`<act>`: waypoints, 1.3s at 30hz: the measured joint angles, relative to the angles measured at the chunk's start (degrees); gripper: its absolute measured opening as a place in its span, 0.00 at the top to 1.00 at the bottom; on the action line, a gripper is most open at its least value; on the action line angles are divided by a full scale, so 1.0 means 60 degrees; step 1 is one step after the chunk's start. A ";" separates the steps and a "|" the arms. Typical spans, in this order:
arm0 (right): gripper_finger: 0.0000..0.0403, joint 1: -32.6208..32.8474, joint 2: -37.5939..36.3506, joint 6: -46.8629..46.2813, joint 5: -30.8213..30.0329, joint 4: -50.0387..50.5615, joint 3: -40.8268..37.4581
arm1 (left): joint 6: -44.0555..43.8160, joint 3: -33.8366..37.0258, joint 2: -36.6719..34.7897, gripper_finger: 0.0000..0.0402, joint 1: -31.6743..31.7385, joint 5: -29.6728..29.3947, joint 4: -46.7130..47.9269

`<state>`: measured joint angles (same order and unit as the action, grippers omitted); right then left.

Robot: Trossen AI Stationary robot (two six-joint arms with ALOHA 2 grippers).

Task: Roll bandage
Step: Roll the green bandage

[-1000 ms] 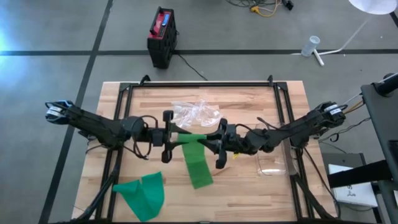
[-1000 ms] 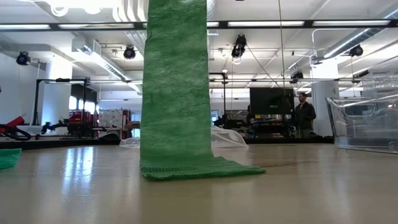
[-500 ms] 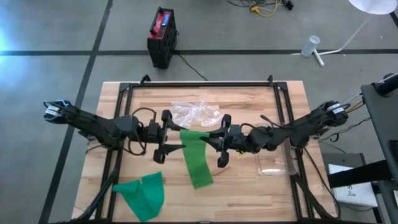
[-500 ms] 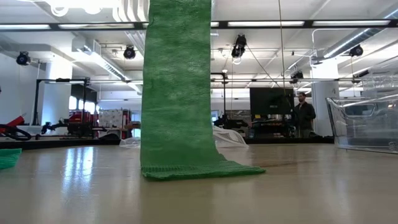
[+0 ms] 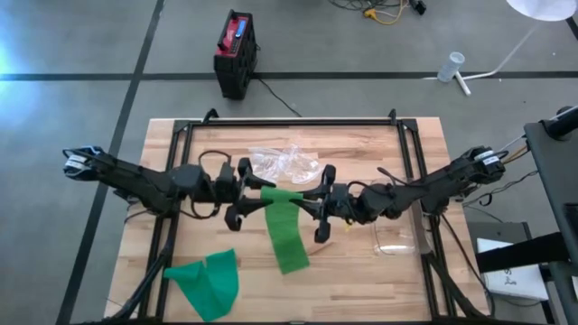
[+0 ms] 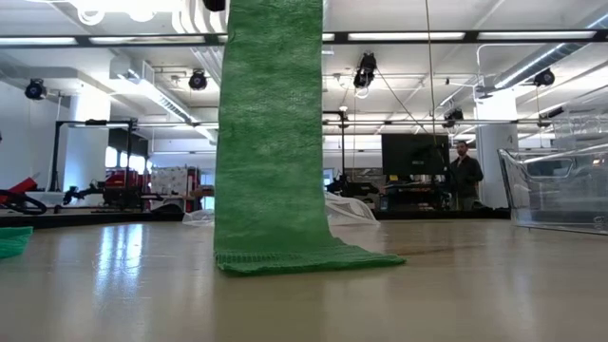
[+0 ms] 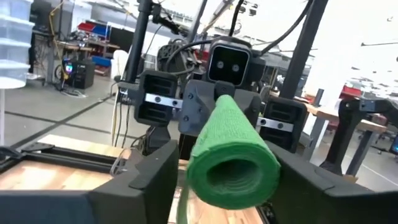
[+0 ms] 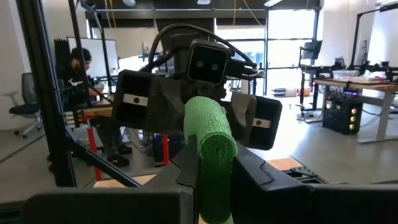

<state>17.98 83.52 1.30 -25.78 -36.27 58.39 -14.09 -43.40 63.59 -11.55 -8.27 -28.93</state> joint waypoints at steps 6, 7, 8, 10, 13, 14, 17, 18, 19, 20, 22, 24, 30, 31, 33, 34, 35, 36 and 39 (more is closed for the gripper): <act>0.89 -0.0011 0.0000 -0.0018 -0.0029 0.0026 0.0000 | -0.0012 0.0000 0.0000 0.69 0.0051 0.0004 0.0036; 0.89 -0.0007 0.0000 -0.0051 -0.0025 0.0033 0.0000 | 0.0034 0.0000 -0.0007 0.73 0.0051 0.0004 0.0040; 0.89 -0.0003 0.0000 -0.0127 -0.0022 0.0044 0.0000 | 0.0144 0.0000 -0.0011 0.77 0.0051 0.0002 0.0040; 0.89 -0.0003 0.0000 -0.0279 -0.0017 0.0092 0.0000 | 0.0446 0.0000 -0.0015 0.84 0.0051 -0.0004 0.0073; 0.88 -0.0003 0.0000 -0.0849 -0.0003 0.0146 0.0000 | 0.0847 0.0000 -0.0018 0.94 0.0043 0.0000 0.0114; 0.87 -0.0003 0.0000 -0.1175 0.0013 0.0144 0.0000 | 0.0945 0.0000 -0.0035 0.94 0.0043 -0.0001 0.0140; 0.83 -0.0006 -0.0010 -0.2465 0.0039 0.0145 0.0000 | 0.1251 0.0000 -0.0119 0.94 0.0043 0.0004 0.0210; 0.80 -0.0009 -0.0021 -0.2932 0.0042 0.0146 0.0000 | 0.1468 0.0000 -0.0161 0.94 0.0043 0.0012 0.0248; 0.78 -0.0014 -0.0035 -0.3341 0.0053 0.0147 0.0000 | 0.1740 0.0000 -0.0213 0.94 0.0043 0.0064 0.0283; 0.75 -0.0014 -0.0045 -0.3715 0.0071 0.0147 0.0000 | 0.2038 0.0002 -0.0268 0.94 0.0043 0.0144 0.0313; 0.70 0.0003 -0.0067 -0.4196 0.0110 0.0122 0.0000 | 0.2661 0.0004 -0.0348 0.94 0.0042 0.0260 0.0315; 0.65 0.0026 -0.0080 -0.4463 0.0110 0.0110 0.0000 | 0.3247 0.0007 -0.0410 0.94 0.0040 0.0289 0.0317; 0.50 0.0026 -0.0094 -0.4251 0.0106 0.0146 0.0000 | 0.3816 0.0007 -0.0525 0.94 0.0043 0.0351 0.0425; 0.48 0.0026 -0.0099 -0.4079 0.0101 0.0140 0.0000 | 0.3805 0.0007 -0.0525 0.94 0.0043 0.0456 0.0426; 0.44 0.0026 -0.0102 -0.3930 0.0084 0.0142 0.0000 | 0.3795 0.0007 -0.0525 0.94 0.0043 0.0718 0.0415; 0.42 0.0022 -0.0102 -0.3923 0.0107 0.0145 0.0000 | 0.3792 0.0007 -0.0525 0.94 0.0043 0.0789 0.0397; 0.39 0.0022 -0.0102 -0.3932 0.0120 0.0145 0.0000 | 0.3792 0.0007 -0.0514 0.94 0.0043 0.0798 0.0368; 0.37 0.0008 -0.0102 -0.4004 0.0126 0.0142 0.0000 | 0.3799 0.0007 -0.0503 0.94 0.0043 0.0805 0.0333; 0.32 -0.0024 -0.0102 -0.4181 0.0327 0.0147 0.0000 | 0.3981 0.0007 -0.0486 0.94 0.0043 0.0842 0.0327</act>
<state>17.83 82.91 -23.79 -23.82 -35.39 58.39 9.80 -43.35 60.68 -11.29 -3.22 -26.97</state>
